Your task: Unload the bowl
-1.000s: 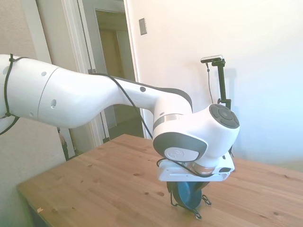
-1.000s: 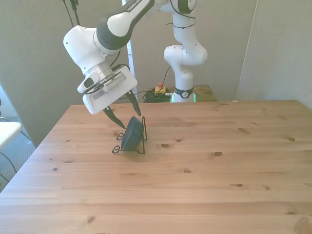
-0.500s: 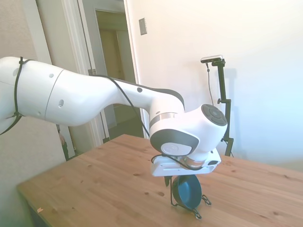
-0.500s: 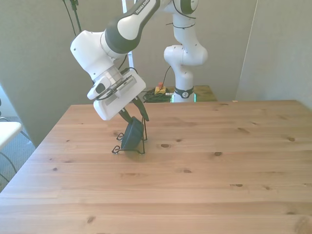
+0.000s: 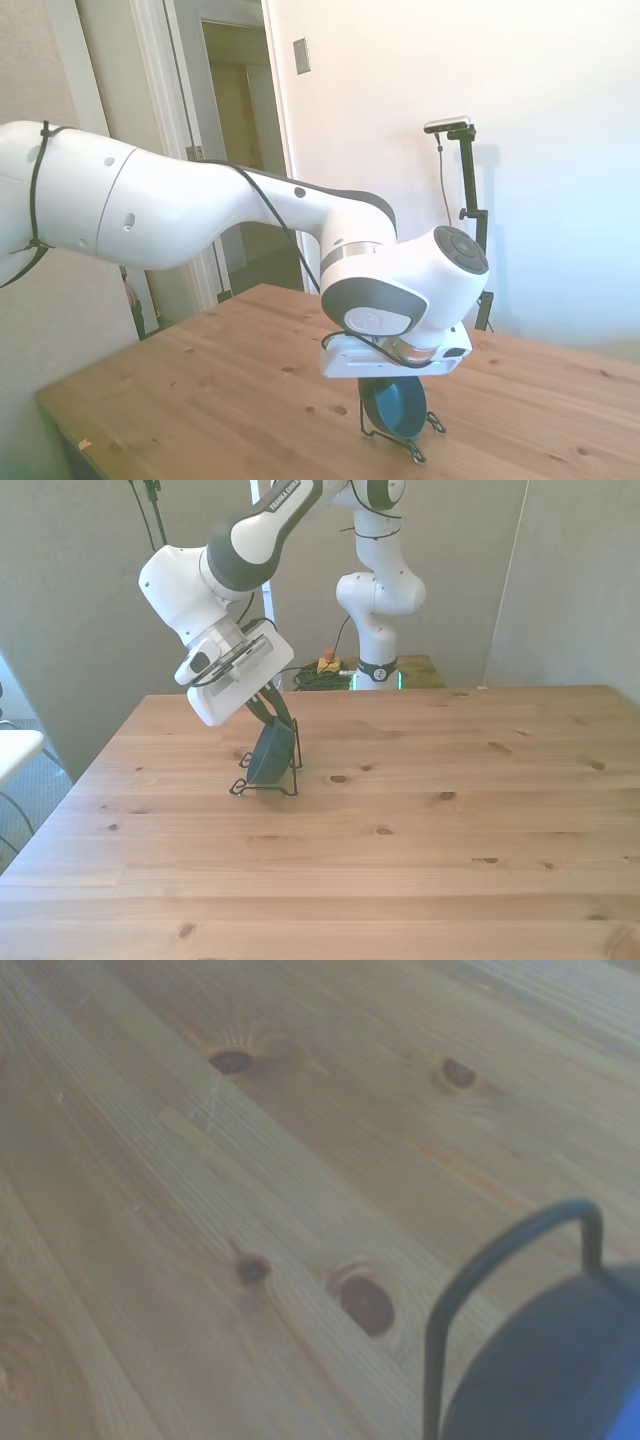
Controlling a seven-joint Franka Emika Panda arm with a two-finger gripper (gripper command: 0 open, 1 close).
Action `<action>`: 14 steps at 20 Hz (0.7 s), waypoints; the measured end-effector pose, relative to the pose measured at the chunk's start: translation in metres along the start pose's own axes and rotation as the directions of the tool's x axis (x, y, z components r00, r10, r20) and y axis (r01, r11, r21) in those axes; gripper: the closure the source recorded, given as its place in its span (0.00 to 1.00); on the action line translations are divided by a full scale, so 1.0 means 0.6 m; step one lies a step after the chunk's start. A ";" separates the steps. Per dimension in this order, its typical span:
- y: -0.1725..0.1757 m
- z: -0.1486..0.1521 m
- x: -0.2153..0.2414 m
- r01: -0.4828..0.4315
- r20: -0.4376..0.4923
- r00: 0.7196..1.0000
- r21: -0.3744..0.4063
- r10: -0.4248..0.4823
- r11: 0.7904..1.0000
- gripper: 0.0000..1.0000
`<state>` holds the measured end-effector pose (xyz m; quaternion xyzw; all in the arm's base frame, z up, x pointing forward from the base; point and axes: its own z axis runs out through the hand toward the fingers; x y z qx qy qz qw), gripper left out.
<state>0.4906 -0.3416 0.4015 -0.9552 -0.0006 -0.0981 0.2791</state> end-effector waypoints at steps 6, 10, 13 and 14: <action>0.028 -0.054 -0.027 -0.001 -0.028 1.000 0.018 0.002 1.000 1.00; 0.005 -0.088 -0.033 0.017 -0.057 0.998 0.011 -0.016 1.000 1.00; -0.035 -0.123 -0.060 0.029 -0.092 0.995 -0.017 -0.030 0.999 1.00; -0.055 -0.131 -0.070 0.030 -0.104 0.994 -0.040 -0.034 0.999 1.00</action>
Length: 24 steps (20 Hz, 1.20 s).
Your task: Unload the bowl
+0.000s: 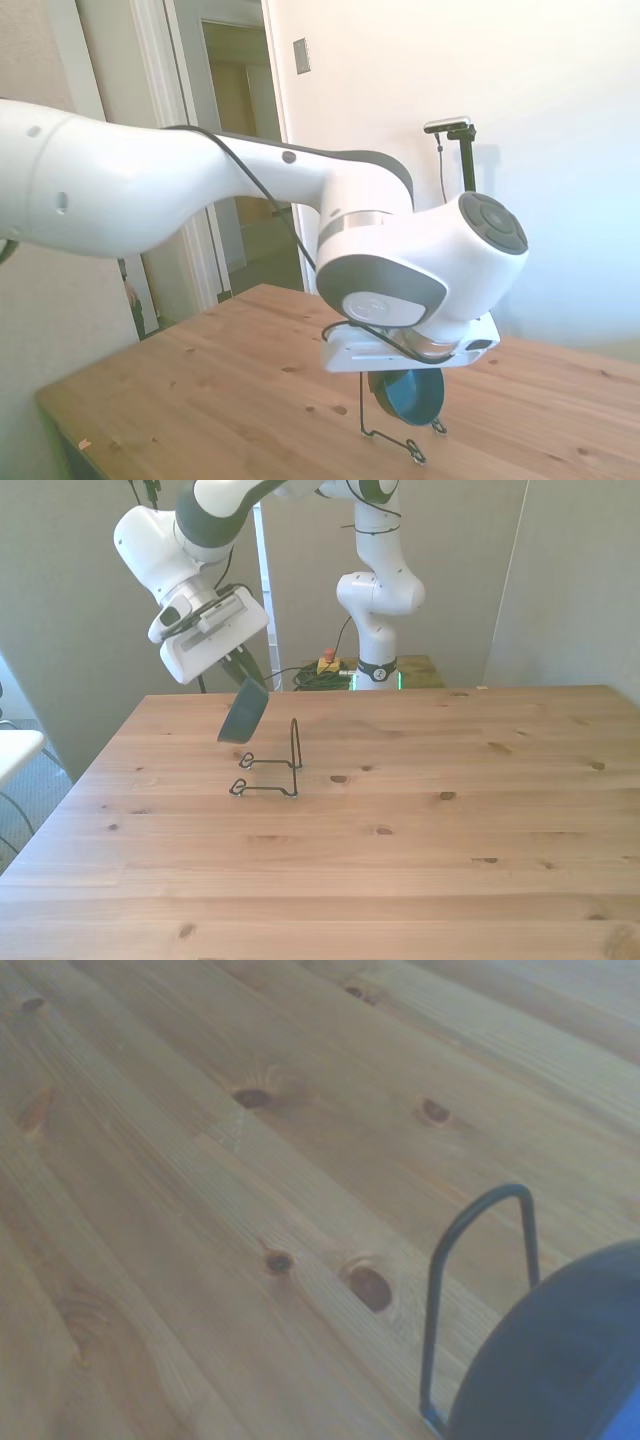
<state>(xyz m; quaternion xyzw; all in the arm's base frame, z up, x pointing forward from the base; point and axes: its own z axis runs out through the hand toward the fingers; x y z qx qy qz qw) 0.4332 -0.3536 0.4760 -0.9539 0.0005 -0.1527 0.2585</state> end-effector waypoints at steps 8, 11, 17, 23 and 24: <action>-0.249 0.032 -0.024 0.035 -0.082 0.995 -0.324 -0.065 0.945 1.00; -0.343 0.074 -0.066 0.056 -0.078 0.992 -0.441 -0.101 0.896 1.00; -0.434 0.214 -0.118 0.048 -0.011 0.998 -0.545 -0.064 0.837 1.00; -0.407 0.299 -0.120 -0.048 0.036 0.996 -0.583 0.085 0.811 1.00; -0.401 0.312 -0.120 -0.065 0.040 0.993 -0.593 0.110 0.803 1.00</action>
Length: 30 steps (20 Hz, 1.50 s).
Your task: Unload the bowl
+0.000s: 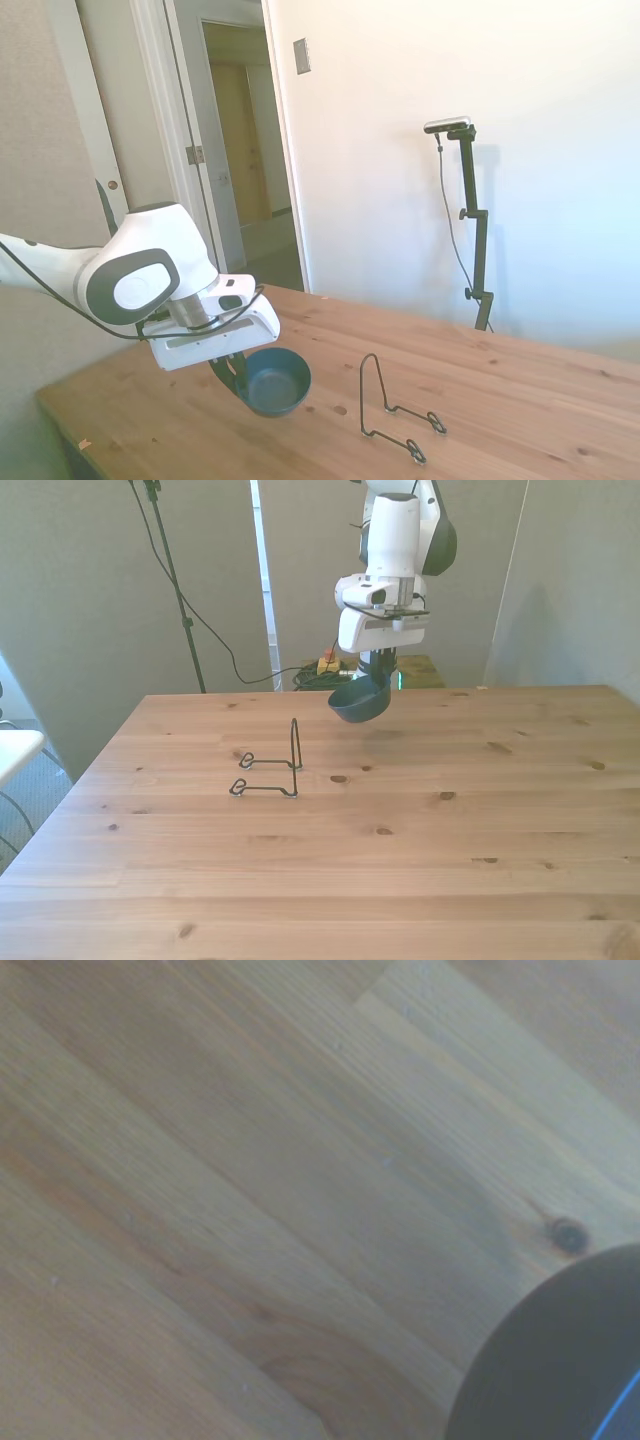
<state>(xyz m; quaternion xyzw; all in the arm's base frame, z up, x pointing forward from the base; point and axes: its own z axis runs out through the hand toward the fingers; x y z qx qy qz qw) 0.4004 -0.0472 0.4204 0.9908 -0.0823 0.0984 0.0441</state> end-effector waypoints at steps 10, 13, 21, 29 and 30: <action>-0.008 0.090 0.019 -0.094 0.108 0.989 -0.056 0.099 0.994 1.00; -0.005 0.096 0.025 -0.123 0.105 0.986 -0.089 0.132 0.988 0.00; -0.004 0.113 0.033 -0.169 0.127 0.974 -0.126 0.185 0.977 0.00; -0.007 0.100 0.035 -0.292 0.116 0.941 -0.190 0.317 0.937 0.00; -0.010 0.094 0.033 -0.322 0.110 0.931 -0.202 0.348 0.925 0.00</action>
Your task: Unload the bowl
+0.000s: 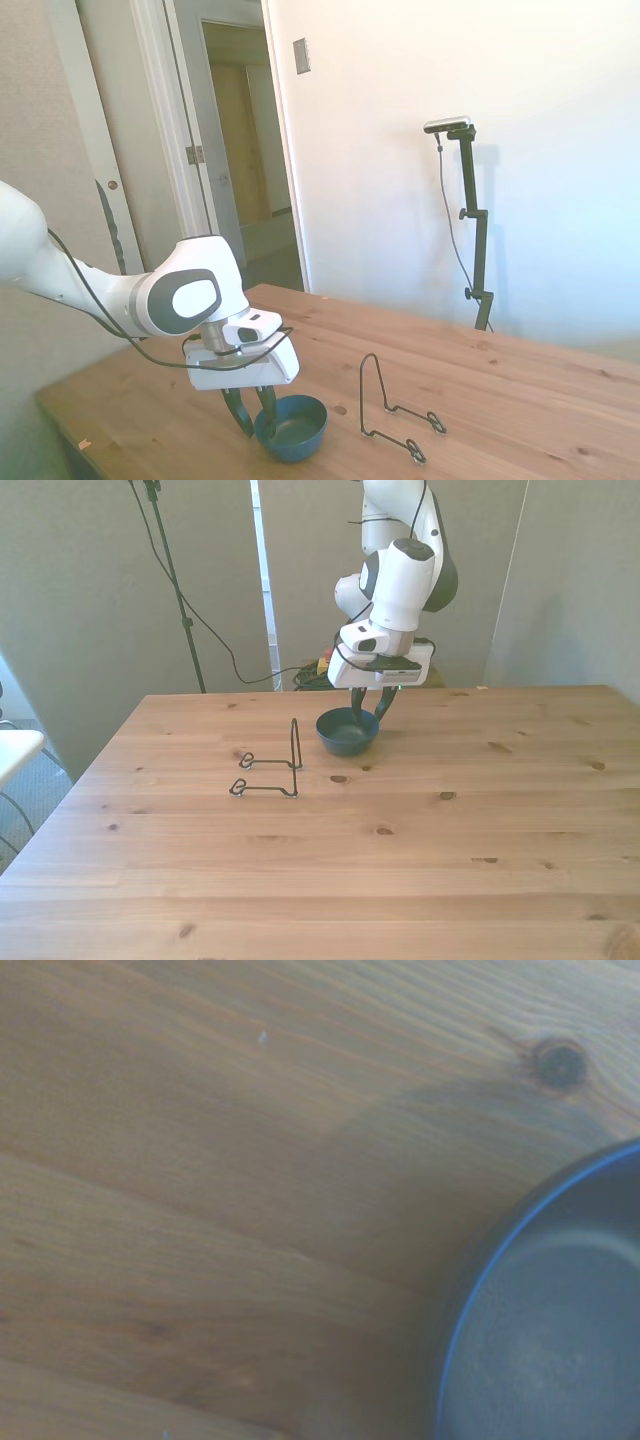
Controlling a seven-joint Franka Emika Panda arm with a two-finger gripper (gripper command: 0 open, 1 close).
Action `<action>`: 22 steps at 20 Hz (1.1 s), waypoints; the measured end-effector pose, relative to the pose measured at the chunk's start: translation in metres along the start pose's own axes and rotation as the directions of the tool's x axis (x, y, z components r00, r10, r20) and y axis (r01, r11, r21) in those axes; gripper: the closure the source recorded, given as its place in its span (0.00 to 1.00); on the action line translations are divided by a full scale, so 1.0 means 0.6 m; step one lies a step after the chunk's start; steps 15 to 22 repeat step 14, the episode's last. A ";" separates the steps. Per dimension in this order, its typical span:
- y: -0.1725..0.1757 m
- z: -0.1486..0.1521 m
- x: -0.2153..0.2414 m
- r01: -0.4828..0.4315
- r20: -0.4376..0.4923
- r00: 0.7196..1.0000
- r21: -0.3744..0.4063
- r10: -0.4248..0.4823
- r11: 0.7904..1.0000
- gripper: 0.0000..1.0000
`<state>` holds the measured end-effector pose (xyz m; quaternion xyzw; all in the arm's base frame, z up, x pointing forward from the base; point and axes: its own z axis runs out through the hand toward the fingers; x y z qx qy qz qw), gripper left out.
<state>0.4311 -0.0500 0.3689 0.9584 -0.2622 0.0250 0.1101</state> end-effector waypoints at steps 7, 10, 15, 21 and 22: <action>0.009 -0.071 -0.031 -0.202 -0.052 0.979 -0.038 0.200 0.979 0.00; 0.021 -0.113 -0.047 -0.220 -0.094 0.971 -0.017 0.218 0.975 0.00; 0.037 -0.165 -0.079 -0.227 -0.155 0.961 0.033 0.230 0.973 0.00; 0.037 -0.165 -0.079 -0.227 -0.155 0.961 0.033 0.230 0.973 0.00; 0.037 -0.165 -0.079 -0.227 -0.155 0.961 0.033 0.230 0.973 0.00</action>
